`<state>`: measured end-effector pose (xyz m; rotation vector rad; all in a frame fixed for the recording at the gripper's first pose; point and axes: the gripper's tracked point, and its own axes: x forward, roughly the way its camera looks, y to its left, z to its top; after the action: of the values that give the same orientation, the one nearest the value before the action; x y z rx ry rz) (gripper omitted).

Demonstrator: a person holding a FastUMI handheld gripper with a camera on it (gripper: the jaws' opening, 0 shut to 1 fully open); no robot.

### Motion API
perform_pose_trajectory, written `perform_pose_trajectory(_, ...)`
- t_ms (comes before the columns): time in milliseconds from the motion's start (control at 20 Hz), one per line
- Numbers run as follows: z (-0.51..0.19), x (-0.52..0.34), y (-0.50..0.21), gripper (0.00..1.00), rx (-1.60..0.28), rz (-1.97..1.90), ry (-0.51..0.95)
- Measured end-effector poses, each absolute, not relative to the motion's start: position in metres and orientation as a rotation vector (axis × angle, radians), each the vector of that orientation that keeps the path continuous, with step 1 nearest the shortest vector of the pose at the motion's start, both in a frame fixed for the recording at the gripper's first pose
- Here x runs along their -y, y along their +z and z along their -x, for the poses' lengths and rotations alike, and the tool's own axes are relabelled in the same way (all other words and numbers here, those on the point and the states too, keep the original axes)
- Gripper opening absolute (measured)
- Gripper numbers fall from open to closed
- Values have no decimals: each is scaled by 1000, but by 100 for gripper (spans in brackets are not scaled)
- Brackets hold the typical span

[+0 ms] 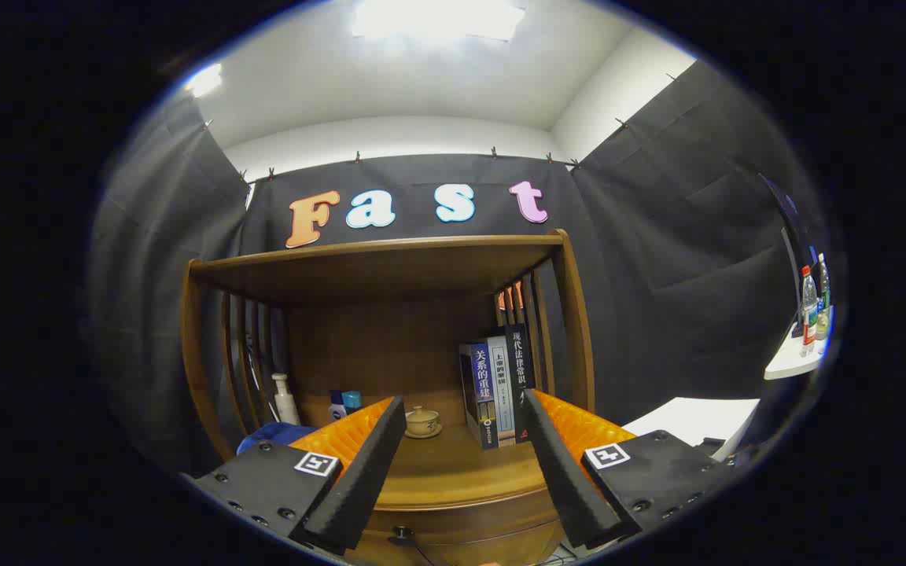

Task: Pull open the drawer, take out the items inside it, and place them on the countertop above the cabinet.

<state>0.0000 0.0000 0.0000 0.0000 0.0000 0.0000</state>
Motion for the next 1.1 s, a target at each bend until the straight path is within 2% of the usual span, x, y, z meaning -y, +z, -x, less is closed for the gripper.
perform_pose_trajectory(450, -4, -34, -7, 98, -23, 37, 73)
perform_pose_trajectory(1100, 3, -28, -19, 98, -37, 56, 61)
